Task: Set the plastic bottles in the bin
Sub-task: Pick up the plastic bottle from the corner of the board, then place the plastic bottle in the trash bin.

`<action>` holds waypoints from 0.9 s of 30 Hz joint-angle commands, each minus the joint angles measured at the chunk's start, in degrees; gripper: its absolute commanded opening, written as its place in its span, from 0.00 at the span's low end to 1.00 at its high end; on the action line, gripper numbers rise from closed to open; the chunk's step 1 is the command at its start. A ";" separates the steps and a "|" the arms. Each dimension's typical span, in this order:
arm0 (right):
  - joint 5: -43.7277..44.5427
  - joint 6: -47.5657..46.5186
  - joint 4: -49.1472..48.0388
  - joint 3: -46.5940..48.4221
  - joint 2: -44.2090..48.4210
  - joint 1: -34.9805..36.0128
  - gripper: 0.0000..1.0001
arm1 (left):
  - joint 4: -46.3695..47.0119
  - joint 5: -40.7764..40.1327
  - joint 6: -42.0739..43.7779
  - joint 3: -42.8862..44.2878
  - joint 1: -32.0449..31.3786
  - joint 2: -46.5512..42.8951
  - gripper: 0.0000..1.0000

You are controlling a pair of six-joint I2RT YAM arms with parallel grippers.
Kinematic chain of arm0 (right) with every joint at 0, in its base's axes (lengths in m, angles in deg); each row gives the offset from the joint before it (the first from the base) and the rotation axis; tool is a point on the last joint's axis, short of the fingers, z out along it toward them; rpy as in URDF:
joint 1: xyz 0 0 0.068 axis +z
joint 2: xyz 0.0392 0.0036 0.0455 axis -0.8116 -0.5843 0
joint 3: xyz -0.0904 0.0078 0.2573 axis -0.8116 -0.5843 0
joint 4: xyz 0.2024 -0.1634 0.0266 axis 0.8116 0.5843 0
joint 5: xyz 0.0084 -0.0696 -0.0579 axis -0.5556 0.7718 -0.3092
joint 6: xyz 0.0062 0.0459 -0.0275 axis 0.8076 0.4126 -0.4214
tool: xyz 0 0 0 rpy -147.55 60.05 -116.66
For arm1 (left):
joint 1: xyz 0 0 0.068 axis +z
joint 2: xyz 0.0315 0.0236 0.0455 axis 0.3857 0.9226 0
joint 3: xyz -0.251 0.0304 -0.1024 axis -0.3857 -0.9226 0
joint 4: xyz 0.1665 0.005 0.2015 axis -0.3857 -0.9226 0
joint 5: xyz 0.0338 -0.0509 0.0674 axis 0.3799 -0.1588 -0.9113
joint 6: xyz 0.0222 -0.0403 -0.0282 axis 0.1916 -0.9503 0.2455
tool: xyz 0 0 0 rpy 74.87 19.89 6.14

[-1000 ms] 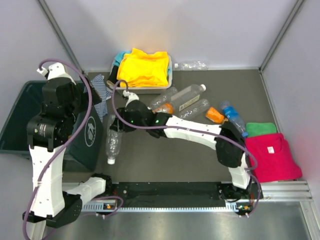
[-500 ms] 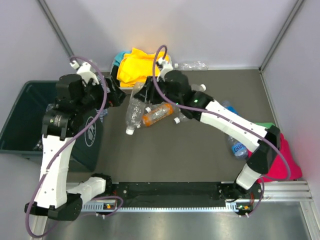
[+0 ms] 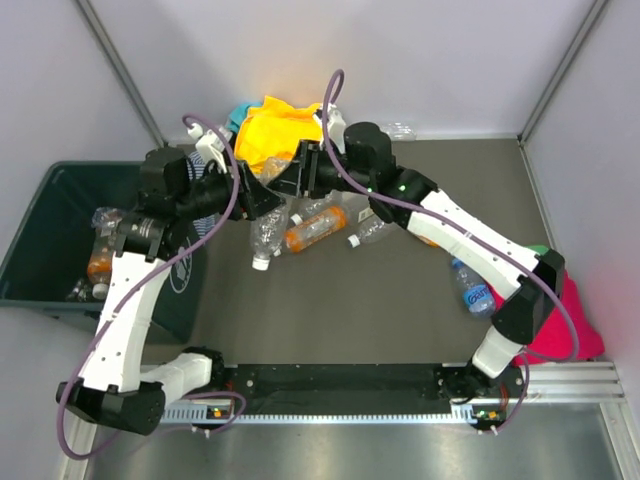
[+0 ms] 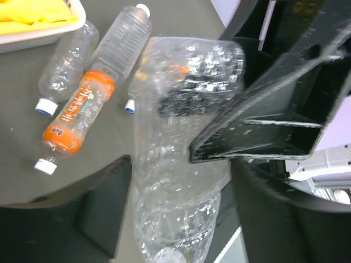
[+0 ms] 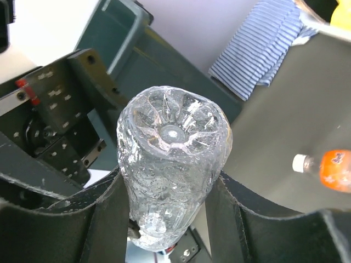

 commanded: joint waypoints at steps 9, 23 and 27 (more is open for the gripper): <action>-7.82 9.50 -3.76 3.13 -0.48 -7.24 0.99 | -2.62 -10.21 1.41 6.68 0.11 4.93 0.40; 6.59 3.35 8.01 -17.87 15.61 -20.25 0.99 | -26.45 -78.16 5.81 44.48 3.44 15.05 0.46; 8.70 2.47 9.77 -19.29 17.19 -21.83 0.99 | -26.89 -88.34 6.60 43.44 4.77 13.73 0.50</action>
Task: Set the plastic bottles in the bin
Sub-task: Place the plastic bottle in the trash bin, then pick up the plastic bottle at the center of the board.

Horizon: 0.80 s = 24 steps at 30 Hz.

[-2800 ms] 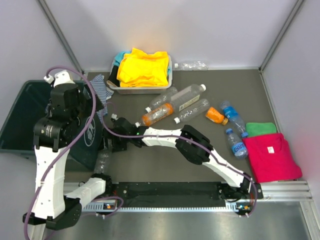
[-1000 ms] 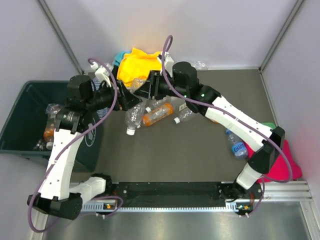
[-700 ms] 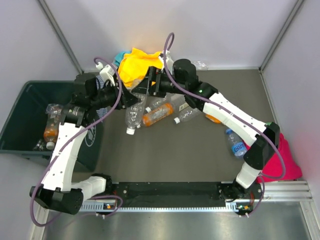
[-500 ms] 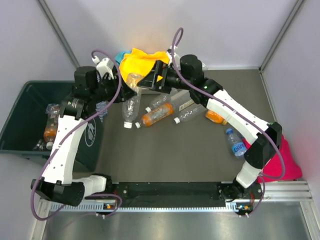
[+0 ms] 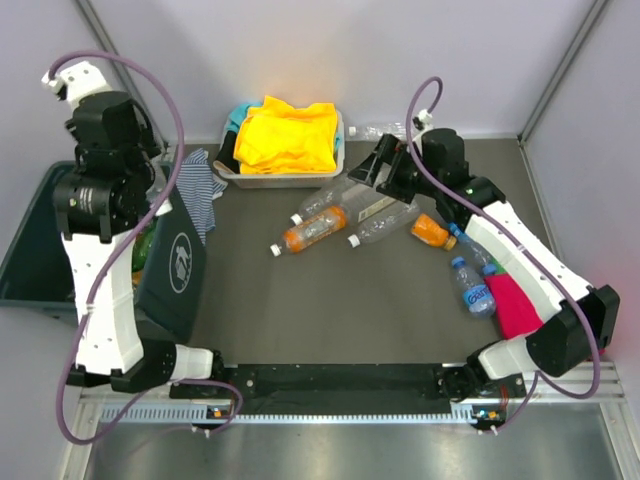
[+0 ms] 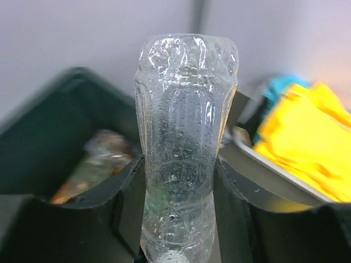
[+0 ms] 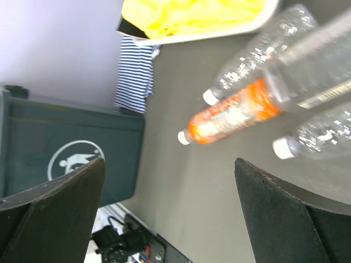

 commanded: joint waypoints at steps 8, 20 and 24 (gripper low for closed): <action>18.54 -2.33 11.24 0.34 3.58 -2.39 0.99 | -0.43 -22.02 5.31 -9.31 2.35 -6.91 0.99; 31.30 2.42 23.03 -4.92 2.62 -8.71 0.99 | 3.00 22.48 8.38 -7.56 1.47 -6.13 0.99; 28.94 3.21 22.06 -9.14 2.35 -12.05 0.99 | 3.69 37.17 7.94 -8.78 -0.72 -3.40 0.99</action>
